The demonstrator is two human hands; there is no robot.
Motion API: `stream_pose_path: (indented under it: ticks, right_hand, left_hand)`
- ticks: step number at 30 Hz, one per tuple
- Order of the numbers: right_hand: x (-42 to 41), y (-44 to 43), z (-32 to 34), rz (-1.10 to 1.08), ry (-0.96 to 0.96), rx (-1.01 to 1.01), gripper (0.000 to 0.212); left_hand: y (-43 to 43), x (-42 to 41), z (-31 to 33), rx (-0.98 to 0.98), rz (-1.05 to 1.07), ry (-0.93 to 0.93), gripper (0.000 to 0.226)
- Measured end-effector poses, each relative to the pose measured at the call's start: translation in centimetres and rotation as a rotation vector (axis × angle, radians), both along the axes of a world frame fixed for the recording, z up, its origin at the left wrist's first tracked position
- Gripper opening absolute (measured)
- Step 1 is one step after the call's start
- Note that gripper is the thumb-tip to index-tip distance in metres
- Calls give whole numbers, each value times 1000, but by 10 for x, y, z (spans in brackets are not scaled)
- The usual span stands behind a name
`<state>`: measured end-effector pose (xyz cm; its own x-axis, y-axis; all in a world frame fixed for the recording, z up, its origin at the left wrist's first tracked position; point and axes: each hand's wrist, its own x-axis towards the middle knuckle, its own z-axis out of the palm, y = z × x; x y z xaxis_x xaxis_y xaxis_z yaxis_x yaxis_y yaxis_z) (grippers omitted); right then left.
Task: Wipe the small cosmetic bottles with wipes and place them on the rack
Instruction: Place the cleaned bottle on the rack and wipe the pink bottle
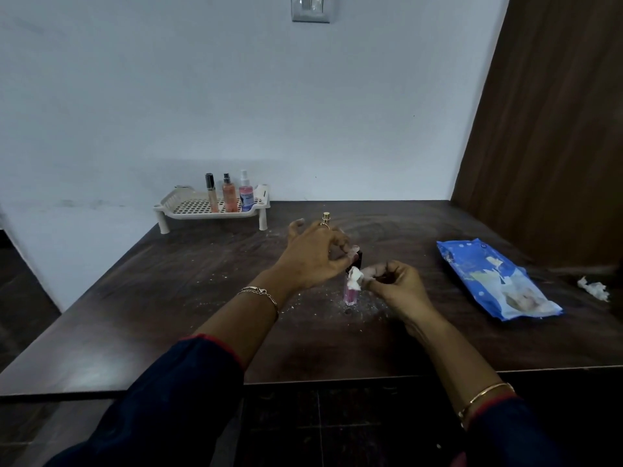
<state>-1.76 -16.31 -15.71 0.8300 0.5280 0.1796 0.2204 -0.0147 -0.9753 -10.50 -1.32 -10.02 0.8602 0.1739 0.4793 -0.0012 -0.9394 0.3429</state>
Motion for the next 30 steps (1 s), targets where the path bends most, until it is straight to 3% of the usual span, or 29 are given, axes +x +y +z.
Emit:
stream_pose_path:
  ticks: [6,8,14,21,23,26,30]
  right_hand:
    - [3,-4,-6,-74,-468,-556,16]
    - [2,-6,5,-82,-534,-610,15]
    - [6,0,11,-121,-392,-152,20]
    - [4,-5,-13,-45,-487,-551,14]
    - [7,-3,-10,-24,-469,-513,12]
    - [10,-1,-2,-7,-304,-279,18]
    - [18,-14,0,-142,-191,-96,17]
  left_hand:
    - [-3,-3,4,4,4,-11,20]
    - [-3,-3,3,-9,-4,-3,18]
    - [-5,-1,3,-38,-22,-15,14]
    - [-2,0,1,4,-13,-14,14]
    - [-1,0,0,13,-1,-17,22]
    - [-2,3,1,7,20,-25,21]
    - [-2,3,9,3,27,-13,14]
